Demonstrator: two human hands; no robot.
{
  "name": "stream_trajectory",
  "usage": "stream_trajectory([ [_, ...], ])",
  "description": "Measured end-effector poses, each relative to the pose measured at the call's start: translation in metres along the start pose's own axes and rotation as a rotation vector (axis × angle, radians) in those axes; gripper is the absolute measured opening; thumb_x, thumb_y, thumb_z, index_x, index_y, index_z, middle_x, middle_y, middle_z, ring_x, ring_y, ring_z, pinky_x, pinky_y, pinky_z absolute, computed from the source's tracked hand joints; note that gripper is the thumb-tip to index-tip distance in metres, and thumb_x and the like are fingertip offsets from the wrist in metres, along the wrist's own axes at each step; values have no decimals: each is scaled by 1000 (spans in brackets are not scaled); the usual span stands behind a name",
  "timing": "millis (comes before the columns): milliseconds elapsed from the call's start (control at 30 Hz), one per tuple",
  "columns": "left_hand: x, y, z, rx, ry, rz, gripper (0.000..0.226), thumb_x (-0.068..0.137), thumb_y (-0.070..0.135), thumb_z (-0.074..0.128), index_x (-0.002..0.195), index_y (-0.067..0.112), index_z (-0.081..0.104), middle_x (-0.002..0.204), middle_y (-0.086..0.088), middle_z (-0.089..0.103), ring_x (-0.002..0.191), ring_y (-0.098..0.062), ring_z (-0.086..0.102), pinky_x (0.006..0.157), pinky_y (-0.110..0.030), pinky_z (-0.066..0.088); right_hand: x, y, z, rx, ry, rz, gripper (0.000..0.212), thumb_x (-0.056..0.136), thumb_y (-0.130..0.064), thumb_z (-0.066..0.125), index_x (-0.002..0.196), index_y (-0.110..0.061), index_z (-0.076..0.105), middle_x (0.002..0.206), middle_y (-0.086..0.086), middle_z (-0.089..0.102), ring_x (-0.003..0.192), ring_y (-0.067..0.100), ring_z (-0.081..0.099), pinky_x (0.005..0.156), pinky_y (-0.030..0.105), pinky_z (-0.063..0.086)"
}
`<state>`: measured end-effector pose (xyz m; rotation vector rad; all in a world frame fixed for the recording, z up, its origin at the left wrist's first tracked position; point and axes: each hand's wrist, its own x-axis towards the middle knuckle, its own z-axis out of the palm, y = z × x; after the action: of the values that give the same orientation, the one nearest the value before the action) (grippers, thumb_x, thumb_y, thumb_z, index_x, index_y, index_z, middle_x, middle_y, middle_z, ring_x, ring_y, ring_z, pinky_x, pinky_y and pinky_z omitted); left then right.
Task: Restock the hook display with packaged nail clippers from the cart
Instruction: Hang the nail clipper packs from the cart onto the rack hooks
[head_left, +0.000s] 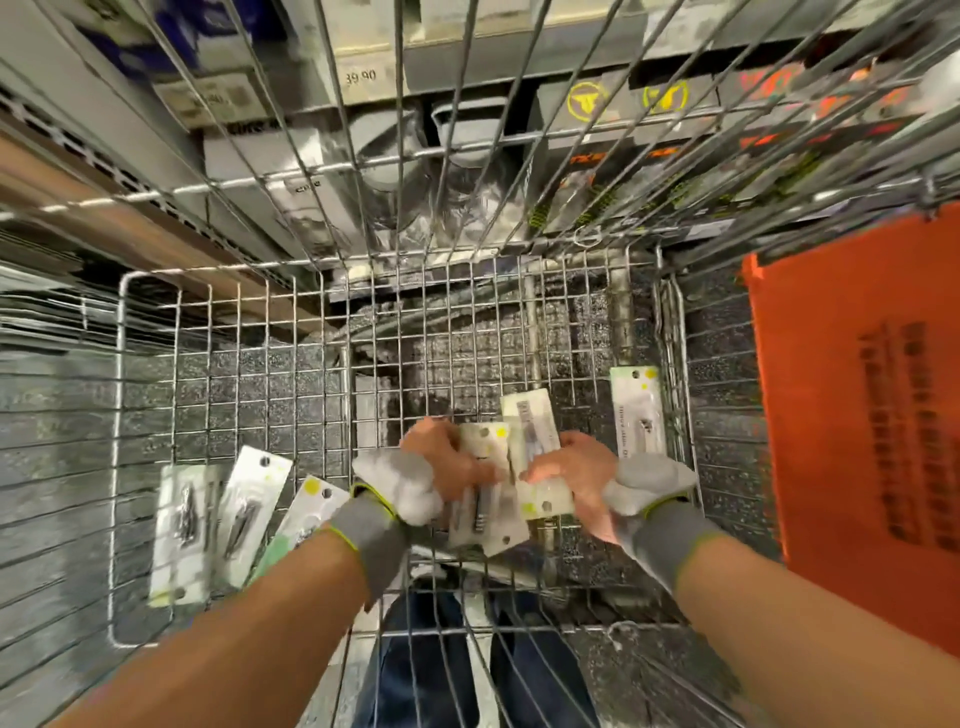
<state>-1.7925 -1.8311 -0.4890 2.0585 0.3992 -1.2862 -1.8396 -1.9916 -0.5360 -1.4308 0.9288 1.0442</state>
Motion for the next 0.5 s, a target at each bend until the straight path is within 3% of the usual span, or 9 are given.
stream_trajectory([
  [67,2,2,-19,-169,-76,6,22,82,3,69,102,-5,63,90,-14,65,63,2,64,46,-14,47,-1,-9,-7,55,-78,-31,79,74,-16,76,141,-1,37,144,16,41,130,33,43,103,34,36],
  [100,3,4,-27,-219,-108,17,23,82,1,68,103,-5,62,94,-16,67,71,-3,67,48,-14,50,-3,-12,-9,57,-94,-31,97,62,-23,85,143,-3,35,144,14,41,132,34,40,110,41,30],
  [133,5,5,-35,-236,-117,29,26,78,7,74,100,-2,64,101,-19,68,86,-16,69,62,-20,56,-2,-14,-12,72,-114,-25,112,46,-27,90,141,-2,37,140,15,46,131,34,41,112,48,27],
  [167,7,6,-42,-239,-127,55,31,73,14,78,99,2,65,106,-21,68,98,-29,67,80,-33,57,1,-15,-14,151,-148,-23,109,39,-22,92,135,0,44,133,16,54,126,33,46,112,50,29],
  [233,2,10,-52,-265,-163,65,31,74,14,76,100,2,65,111,-25,65,107,-38,62,96,-48,49,0,-21,-13,272,-189,-26,76,45,-9,90,114,2,60,118,14,63,120,28,51,108,45,34],
  [333,2,13,-59,-361,-165,65,42,79,9,71,114,-9,57,120,-33,56,97,-35,60,92,-44,47,-2,-34,-10,238,-217,-69,95,35,-20,96,118,-1,54,118,11,56,119,23,46,100,34,36],
  [433,-2,18,-62,-441,-167,76,43,80,10,70,114,-11,55,123,-36,52,90,-27,53,80,-36,47,-13,-53,-2,147,-282,-109,64,57,-21,89,113,-11,59,123,-1,58,123,20,46,106,34,31],
  [500,-3,22,-62,-515,-160,66,39,78,10,71,113,-5,61,119,-26,61,94,-25,58,82,-35,48,-14,-60,3,211,-335,-119,78,53,-16,89,123,-18,56,127,2,59,124,22,49,109,41,34],
])
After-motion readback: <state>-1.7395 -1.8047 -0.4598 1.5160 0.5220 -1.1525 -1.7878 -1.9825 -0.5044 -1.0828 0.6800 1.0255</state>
